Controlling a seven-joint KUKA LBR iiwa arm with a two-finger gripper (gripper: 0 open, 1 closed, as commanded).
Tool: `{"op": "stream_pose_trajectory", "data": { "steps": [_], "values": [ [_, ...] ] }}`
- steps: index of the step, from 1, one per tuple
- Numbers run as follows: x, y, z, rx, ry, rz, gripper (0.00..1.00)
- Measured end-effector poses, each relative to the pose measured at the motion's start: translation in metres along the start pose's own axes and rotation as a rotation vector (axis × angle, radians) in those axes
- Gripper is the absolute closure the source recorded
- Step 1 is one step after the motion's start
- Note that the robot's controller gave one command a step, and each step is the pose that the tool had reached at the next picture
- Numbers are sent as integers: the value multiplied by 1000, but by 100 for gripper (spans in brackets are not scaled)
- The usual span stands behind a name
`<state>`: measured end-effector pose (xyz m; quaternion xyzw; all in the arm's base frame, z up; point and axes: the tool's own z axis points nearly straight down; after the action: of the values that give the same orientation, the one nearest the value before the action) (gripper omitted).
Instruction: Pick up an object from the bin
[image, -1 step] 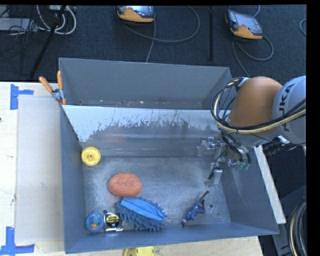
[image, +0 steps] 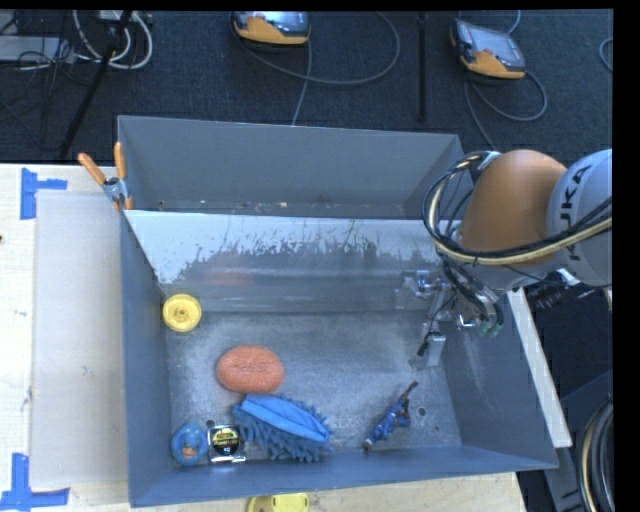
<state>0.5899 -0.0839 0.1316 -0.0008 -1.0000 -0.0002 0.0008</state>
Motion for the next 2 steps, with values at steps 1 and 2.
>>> {"op": "stream_pose_trajectory", "data": {
  "steps": [1,2],
  "values": [
    [50,17,-42,-2,11,10,0],
    [65,28,-80,1,0,-79,0]
  ]
}}
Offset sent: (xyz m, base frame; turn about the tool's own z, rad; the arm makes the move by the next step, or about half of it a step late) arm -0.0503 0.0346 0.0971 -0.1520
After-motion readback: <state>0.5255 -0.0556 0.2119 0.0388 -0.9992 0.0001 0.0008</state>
